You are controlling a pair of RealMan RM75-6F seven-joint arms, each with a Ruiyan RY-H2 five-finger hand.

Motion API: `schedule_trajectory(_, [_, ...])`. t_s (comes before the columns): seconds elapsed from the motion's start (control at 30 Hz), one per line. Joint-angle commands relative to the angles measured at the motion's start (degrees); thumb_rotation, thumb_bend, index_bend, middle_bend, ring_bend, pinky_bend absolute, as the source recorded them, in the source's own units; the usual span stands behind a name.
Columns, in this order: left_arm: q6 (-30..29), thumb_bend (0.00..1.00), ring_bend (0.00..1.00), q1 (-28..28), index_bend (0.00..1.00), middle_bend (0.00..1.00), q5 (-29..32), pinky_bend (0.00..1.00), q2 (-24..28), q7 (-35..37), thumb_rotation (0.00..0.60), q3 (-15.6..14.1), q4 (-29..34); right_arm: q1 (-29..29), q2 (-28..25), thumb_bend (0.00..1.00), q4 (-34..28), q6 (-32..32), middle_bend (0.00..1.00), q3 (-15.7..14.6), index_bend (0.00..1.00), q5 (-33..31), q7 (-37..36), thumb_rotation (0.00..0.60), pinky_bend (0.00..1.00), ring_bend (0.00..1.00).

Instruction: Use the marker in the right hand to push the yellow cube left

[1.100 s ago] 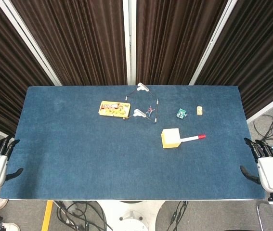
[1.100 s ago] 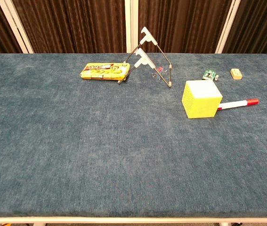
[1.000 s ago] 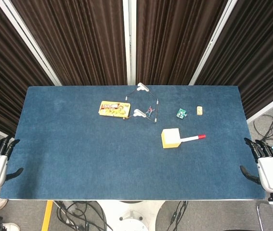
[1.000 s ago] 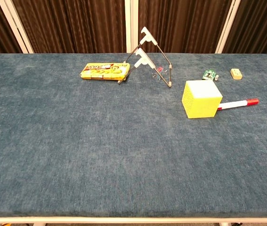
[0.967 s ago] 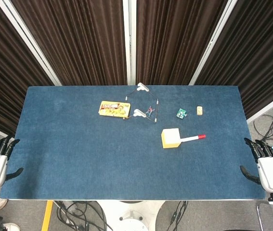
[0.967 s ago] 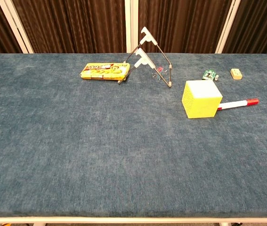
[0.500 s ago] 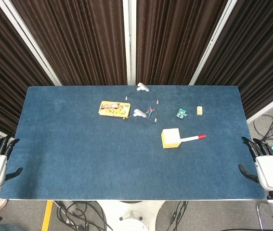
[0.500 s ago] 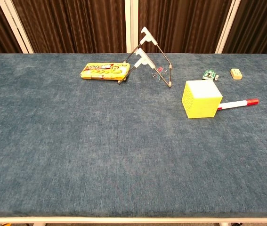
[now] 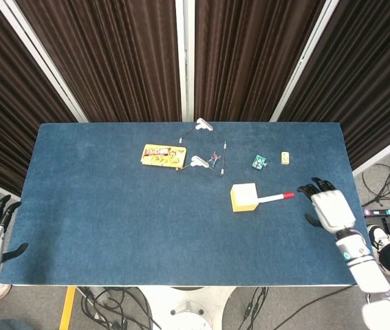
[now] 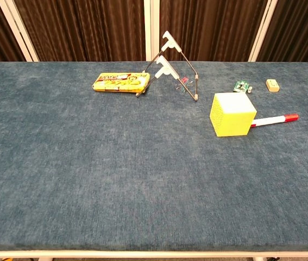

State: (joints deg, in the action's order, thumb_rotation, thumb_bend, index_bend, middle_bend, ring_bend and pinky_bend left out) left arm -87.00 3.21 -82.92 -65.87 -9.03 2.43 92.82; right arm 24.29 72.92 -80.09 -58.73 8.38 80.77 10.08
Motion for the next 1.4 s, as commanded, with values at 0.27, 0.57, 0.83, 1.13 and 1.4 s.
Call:
schedule_trajectory(0.27, [0.3, 0.04, 0.13, -0.2, 0.21, 0.18, 0.5, 0.14, 0.1, 0.1, 0.6, 0.0, 0.2, 9.6, 15.1, 0.16, 18.9, 8.4, 0.32, 0.2, 0.3, -2.1, 2.0, 0.6, 0.21, 0.11])
schedule_trajectory(0.57, [0.2, 0.04, 0.13, -0.5, 0.21, 0.18, 0.5, 0.14, -0.1, 0.9, 0.6, 0.0, -0.2, 11.4, 22.6, 0.16, 29.2, 8.2, 0.4, -1.5, 0.41, -0.6, -0.1, 0.6, 0.22, 0.11])
schedule_trajectory(0.83, [0.5, 0.04, 0.13, -0.5, 0.21, 0.18, 0.6, 0.14, -0.2, 1.4, 0.6, 0.1, -0.7, 11.5, 24.9, 0.16, 34.1, 8.1, 0.44, -2.4, 0.47, -0.3, -3.0, 0.6, 0.22, 0.13])
schedule_trajectory(1.13, [0.4, 0.03, 0.13, -0.7, 0.21, 0.18, 0.5, 0.14, -0.3, 1.6, 0.6, 0.1, -1.0, 12.2, 25.7, 0.21, 36.3, 9.3, 0.47, -2.6, 0.53, -0.6, -4.5, 0.6, 0.22, 0.15])
schedule_trajectory(1.4, [0.4, 0.04, 0.13, -0.7, 0.21, 0.18, 0.4, 0.14, -0.5, 1.7, 0.6, 0.2, -1.4, 12.3, 25.2, 0.37, 36.0, 8.9, 0.47, -3.0, 0.56, -0.4, -4.6, 0.6, 0.22, 0.17])
